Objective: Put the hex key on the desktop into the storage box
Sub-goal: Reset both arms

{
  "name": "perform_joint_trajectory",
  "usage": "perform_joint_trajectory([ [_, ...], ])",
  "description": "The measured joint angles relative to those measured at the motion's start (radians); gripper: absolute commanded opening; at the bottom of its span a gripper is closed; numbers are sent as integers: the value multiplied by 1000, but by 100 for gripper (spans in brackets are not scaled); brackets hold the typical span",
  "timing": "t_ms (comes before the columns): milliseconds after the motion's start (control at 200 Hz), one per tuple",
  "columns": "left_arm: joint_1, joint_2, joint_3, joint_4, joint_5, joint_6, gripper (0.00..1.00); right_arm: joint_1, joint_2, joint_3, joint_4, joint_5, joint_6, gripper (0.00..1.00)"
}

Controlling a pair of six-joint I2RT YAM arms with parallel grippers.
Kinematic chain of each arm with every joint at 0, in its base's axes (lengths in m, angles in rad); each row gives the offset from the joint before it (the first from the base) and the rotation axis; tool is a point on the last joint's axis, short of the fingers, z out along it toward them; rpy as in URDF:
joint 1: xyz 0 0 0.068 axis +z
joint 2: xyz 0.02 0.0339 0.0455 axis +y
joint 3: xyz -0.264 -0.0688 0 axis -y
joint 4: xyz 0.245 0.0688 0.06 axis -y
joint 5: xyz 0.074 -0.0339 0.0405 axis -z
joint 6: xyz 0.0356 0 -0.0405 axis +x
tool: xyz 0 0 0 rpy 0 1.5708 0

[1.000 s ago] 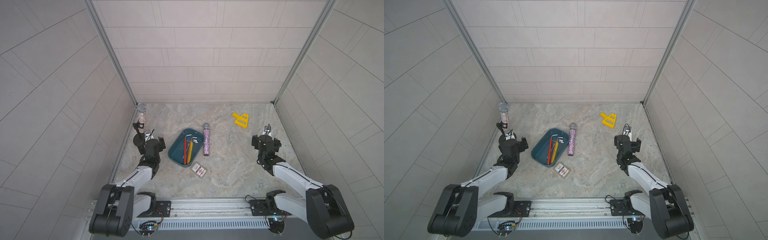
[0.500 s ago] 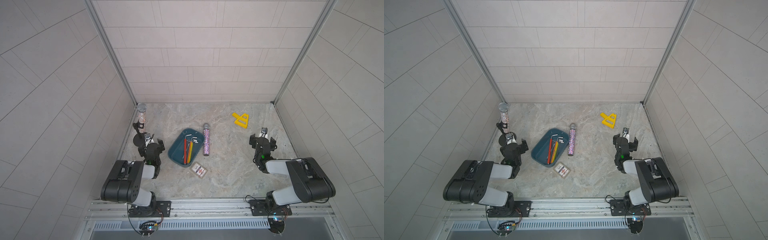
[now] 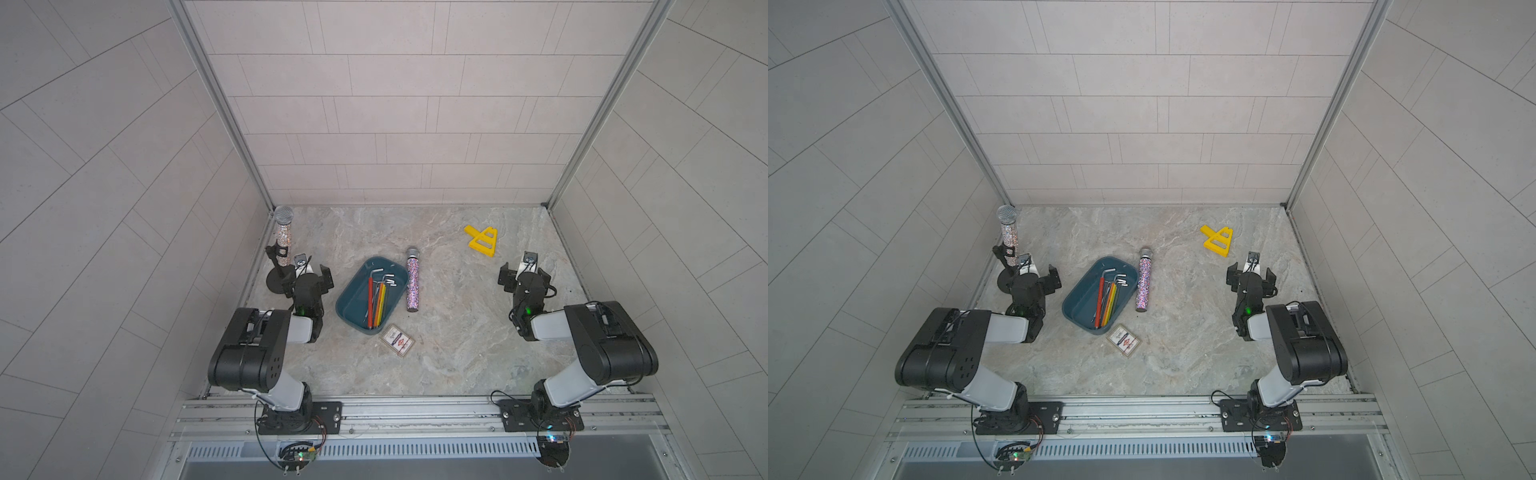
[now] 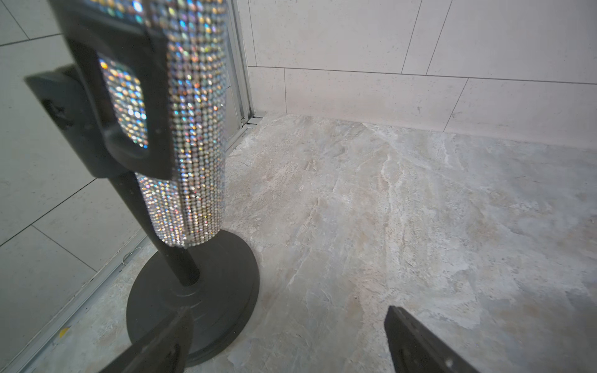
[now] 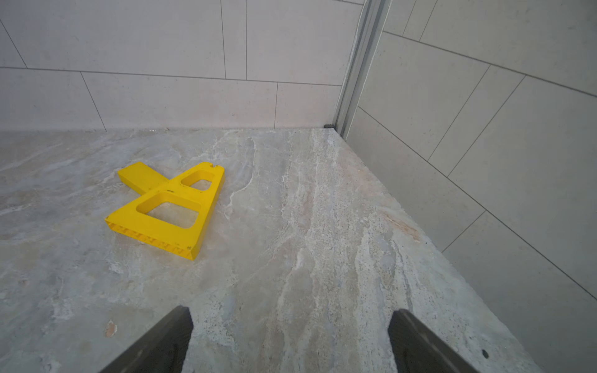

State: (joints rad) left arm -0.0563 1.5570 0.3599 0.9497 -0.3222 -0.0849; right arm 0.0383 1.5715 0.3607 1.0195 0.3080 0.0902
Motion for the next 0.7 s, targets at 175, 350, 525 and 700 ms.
perform_joint_trajectory([
  [175, 0, 0, 0, -20, 2, 0, 100, 0, 0, -6, -28, -10, 5, 100],
  [350, 0, -1, 0, -21, 1, 0, 100, 0, 0, -8, -31, -13, 7, 100],
  [525, 0, -1, 0, -22, 1, 0, 100, 0, 0, -8, -32, -13, 8, 100],
  [700, 0, -1, 0, -24, -5, 0, 100, 0, 0, -8, -33, -9, 15, 100],
])
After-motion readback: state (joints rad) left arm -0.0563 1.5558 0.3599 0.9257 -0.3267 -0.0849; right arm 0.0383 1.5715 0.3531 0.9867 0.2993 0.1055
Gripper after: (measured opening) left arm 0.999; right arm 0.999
